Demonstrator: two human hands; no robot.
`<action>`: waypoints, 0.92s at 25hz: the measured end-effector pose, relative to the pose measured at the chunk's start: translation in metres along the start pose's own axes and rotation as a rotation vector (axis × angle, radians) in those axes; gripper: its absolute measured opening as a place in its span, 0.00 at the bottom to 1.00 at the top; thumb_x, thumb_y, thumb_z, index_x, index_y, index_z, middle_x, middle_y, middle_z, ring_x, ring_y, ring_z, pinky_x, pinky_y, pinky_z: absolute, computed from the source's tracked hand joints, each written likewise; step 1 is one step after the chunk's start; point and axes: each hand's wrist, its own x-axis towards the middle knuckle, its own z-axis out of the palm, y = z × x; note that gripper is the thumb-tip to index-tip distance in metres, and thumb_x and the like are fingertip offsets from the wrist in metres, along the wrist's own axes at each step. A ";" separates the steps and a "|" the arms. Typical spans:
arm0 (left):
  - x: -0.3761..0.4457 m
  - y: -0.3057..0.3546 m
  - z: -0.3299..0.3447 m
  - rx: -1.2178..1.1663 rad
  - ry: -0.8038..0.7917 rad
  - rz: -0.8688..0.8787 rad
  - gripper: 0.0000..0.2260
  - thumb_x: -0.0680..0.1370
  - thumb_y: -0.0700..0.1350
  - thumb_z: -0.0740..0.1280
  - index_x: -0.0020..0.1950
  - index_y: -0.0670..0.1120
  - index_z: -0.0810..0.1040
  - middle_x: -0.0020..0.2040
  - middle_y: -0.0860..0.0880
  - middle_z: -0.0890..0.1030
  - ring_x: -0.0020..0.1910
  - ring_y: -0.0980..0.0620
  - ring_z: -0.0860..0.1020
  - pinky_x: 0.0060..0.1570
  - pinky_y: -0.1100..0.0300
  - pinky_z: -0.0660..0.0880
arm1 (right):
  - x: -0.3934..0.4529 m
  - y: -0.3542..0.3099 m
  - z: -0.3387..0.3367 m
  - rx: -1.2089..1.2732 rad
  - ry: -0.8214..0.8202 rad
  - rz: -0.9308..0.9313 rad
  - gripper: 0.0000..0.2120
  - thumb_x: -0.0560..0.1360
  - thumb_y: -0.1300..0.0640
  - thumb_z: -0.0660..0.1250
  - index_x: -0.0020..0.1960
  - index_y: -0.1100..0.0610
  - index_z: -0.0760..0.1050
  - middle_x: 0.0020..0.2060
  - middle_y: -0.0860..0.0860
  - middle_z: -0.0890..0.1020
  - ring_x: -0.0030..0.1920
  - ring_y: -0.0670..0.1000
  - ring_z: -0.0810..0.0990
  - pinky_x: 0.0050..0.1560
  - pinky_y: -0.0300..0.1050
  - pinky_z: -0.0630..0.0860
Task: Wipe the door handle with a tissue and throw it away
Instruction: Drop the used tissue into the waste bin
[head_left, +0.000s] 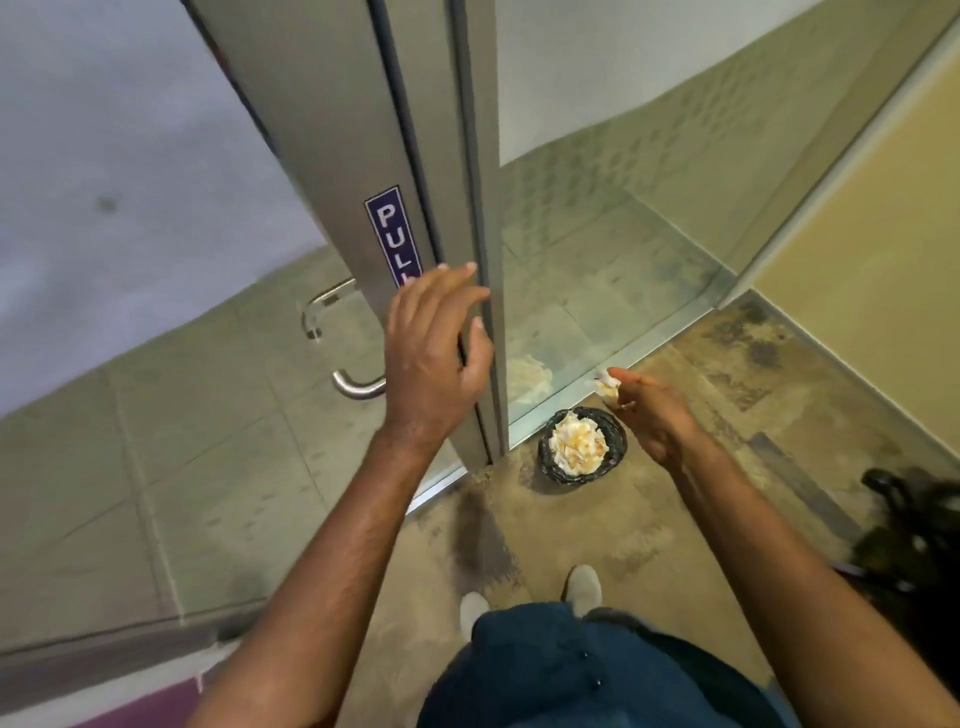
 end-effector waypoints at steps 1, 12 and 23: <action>-0.010 0.009 0.021 -0.062 -0.084 -0.034 0.13 0.79 0.38 0.66 0.62 0.43 0.82 0.69 0.46 0.82 0.71 0.42 0.77 0.75 0.44 0.71 | 0.008 0.001 -0.011 -0.002 0.007 0.017 0.19 0.80 0.76 0.55 0.64 0.66 0.78 0.48 0.58 0.83 0.43 0.53 0.82 0.37 0.39 0.84; -0.085 0.030 0.211 0.033 -0.905 -0.393 0.14 0.85 0.43 0.66 0.70 0.48 0.78 0.71 0.50 0.78 0.75 0.47 0.71 0.76 0.50 0.67 | 0.109 0.045 -0.101 -0.601 0.218 -0.159 0.02 0.77 0.66 0.73 0.48 0.60 0.84 0.43 0.55 0.85 0.43 0.52 0.81 0.50 0.45 0.78; -0.146 0.011 0.276 0.117 -1.106 -0.599 0.18 0.85 0.46 0.63 0.76 0.49 0.72 0.76 0.49 0.75 0.76 0.46 0.69 0.77 0.49 0.67 | 0.182 0.087 -0.112 -0.559 0.191 0.020 0.11 0.80 0.72 0.64 0.56 0.63 0.82 0.52 0.59 0.83 0.51 0.56 0.79 0.59 0.53 0.78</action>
